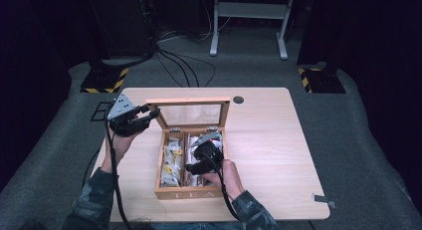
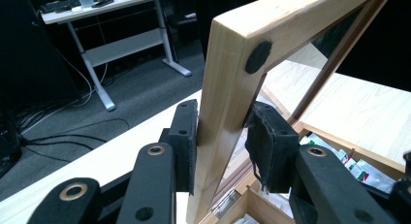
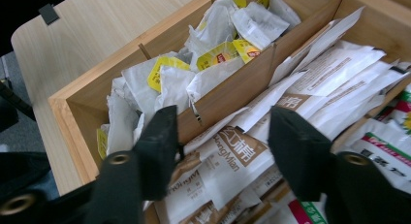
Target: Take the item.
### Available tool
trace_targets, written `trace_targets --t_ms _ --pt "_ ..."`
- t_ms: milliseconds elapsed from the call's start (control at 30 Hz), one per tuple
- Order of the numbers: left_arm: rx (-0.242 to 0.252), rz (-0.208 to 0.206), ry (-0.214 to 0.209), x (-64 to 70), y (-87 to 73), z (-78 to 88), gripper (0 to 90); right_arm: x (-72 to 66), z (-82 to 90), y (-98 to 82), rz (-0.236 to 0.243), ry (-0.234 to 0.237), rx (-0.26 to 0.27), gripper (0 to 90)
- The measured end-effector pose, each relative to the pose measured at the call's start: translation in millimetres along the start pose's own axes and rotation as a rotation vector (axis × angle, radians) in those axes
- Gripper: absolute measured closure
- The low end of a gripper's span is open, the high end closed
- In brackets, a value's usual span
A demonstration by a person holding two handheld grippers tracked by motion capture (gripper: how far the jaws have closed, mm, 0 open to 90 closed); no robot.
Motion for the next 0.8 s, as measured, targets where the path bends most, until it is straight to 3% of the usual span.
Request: trace_targets --t_ms 133,167,267,300,333,367,500,533,800 --pt "-0.001 -0.002 0.000 0.0 0.0 0.0 64.6 -0.7 -5.9 -3.3 -0.038 -0.004 -0.025 59.1" --pt "0.000 -0.002 0.000 0.0 0.0 0.0 64.6 1.0 -7.9 -4.0 -0.020 0.007 -0.021 61.3" --pt "0.001 0.002 0.001 0.2 0.0 -0.2 64.6 0.9 -11.2 -5.2 -0.036 0.006 -0.029 66.1" --pt "-0.001 0.001 0.001 0.1 0.1 -0.2 64.6 -0.8 -11.1 -5.4 -0.066 -0.005 -0.040 67.4" --pt "-0.002 0.002 0.001 0.0 0.2 -0.3 64.7 1.3 -12.5 -5.4 -0.047 -0.003 -0.029 67.8" --pt "-0.002 0.003 0.001 -0.1 0.3 -0.4 64.7 0.1 -12.8 -5.3 -0.075 -0.004 -0.039 68.8" --pt "-0.002 -0.006 0.003 -0.9 0.9 -1.3 64.7 -0.8 -16.0 -5.6 -0.092 0.004 -0.047 69.8" --pt "-0.003 -0.006 0.003 -1.0 1.0 -1.4 64.7 0.3 -17.6 -5.8 -0.068 0.001 -0.047 70.1" --pt "-0.002 0.003 0.001 -1.2 0.7 -1.2 64.7 -1.4 -24.2 -9.3 -0.111 -0.016 -0.098 72.5"
Point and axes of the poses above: each handheld gripper's, and its own axes: z roughly backward along the jaws, y roughly out of its top, x roughly to its right, the point moved 2 cm from there along -z, roughly forward along the jaws, and after that the axes turned 15 degrees about x, right-handed, at the moved point
